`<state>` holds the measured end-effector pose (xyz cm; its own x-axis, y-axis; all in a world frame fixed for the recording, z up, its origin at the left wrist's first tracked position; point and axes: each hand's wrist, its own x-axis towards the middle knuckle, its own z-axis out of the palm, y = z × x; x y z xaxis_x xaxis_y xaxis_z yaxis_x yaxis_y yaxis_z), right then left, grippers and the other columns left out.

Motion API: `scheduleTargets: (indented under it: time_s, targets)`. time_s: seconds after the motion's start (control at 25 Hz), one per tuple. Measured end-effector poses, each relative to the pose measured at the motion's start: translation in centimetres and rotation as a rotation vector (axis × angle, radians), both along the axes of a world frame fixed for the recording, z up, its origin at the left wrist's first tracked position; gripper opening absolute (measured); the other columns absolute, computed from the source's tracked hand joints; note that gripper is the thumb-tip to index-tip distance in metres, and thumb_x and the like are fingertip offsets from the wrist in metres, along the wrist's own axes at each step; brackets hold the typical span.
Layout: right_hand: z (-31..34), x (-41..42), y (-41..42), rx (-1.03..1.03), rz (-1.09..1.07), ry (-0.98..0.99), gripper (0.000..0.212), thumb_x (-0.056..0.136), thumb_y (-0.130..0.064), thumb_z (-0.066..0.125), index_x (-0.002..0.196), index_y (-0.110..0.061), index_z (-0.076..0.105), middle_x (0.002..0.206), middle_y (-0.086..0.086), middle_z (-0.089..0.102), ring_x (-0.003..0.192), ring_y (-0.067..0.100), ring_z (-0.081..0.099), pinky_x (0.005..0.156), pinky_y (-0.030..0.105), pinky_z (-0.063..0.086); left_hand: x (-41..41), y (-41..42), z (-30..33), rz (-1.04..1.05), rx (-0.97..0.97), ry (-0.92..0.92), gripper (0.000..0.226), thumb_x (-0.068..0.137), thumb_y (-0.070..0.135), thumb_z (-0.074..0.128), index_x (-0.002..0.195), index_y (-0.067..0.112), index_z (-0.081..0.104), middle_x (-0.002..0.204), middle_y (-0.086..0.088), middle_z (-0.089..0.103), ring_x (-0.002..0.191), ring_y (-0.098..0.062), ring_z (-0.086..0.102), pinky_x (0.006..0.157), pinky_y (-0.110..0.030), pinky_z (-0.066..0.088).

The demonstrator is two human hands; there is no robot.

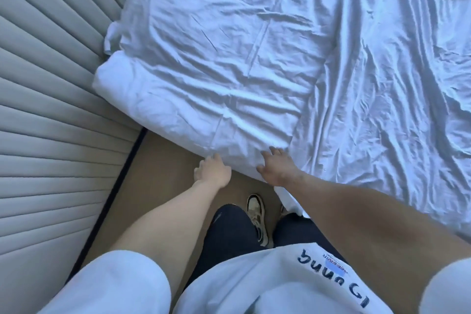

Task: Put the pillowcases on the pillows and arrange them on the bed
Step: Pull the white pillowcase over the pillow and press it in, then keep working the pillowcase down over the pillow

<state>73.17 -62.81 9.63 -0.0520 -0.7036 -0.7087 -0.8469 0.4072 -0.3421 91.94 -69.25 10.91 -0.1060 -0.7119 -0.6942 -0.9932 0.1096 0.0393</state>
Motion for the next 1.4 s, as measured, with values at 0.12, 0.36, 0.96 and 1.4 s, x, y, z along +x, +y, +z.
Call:
scheduleTargets:
  time_s: [0.12, 0.36, 0.96, 1.4]
  targets:
    - [0.3, 3.4, -5.8, -0.062, 0.102, 0.031, 0.059, 0.103, -0.043, 0.037, 0.155, -0.017, 0.030, 0.165, 0.011, 0.020, 0.152, 0.033, 0.014, 0.120, 0.051, 0.022, 5.0, -3.5, 0.1, 0.044, -0.035, -0.073, 0.050, 0.097, 0.034, 0.041, 0.143, 0.014, 0.041, 0.141, -0.013, 0.049, 0.127, -0.031, 0.047, 0.100, -0.045, 0.042]
    - [-2.1, 13.9, -20.0, 0.004, 0.147, 0.024, 0.060, 0.105, -0.043, 0.035, 0.158, -0.017, 0.024, 0.168, 0.011, 0.012, 0.155, 0.034, 0.007, 0.123, 0.052, 0.016, 16.9, -17.4, -3.6, 0.150, -0.099, -0.070, 0.050, 0.096, 0.037, 0.044, 0.140, 0.013, 0.044, 0.139, -0.013, 0.049, 0.127, -0.032, 0.047, 0.098, -0.046, 0.042]
    - [-3.2, 33.0, -43.1, -0.028, -0.210, -0.229, 0.063, 0.098, -0.029, 0.051, 0.156, -0.017, 0.029, 0.155, 0.008, 0.035, 0.132, 0.027, 0.048, 0.102, 0.042, 0.046, 30.4, -44.2, -7.7, 0.169, -0.143, 0.241, 0.060, 0.069, 0.039, 0.076, 0.121, 0.015, 0.058, 0.128, -0.010, 0.052, 0.129, -0.032, 0.043, 0.109, -0.045, 0.038]
    - [2.7, 21.8, -35.8, 0.005, -1.055, -0.318, 0.013, 0.077, -0.009, 0.056, 0.088, -0.005, 0.059, 0.078, 0.009, 0.061, 0.070, 0.027, 0.059, 0.056, 0.027, 0.045, 14.8, -28.6, 0.8, -0.447, 0.154, 0.457, 0.056, 0.088, 0.032, 0.058, 0.138, 0.017, 0.039, 0.128, -0.009, 0.048, 0.103, -0.033, 0.058, 0.073, -0.037, 0.045]
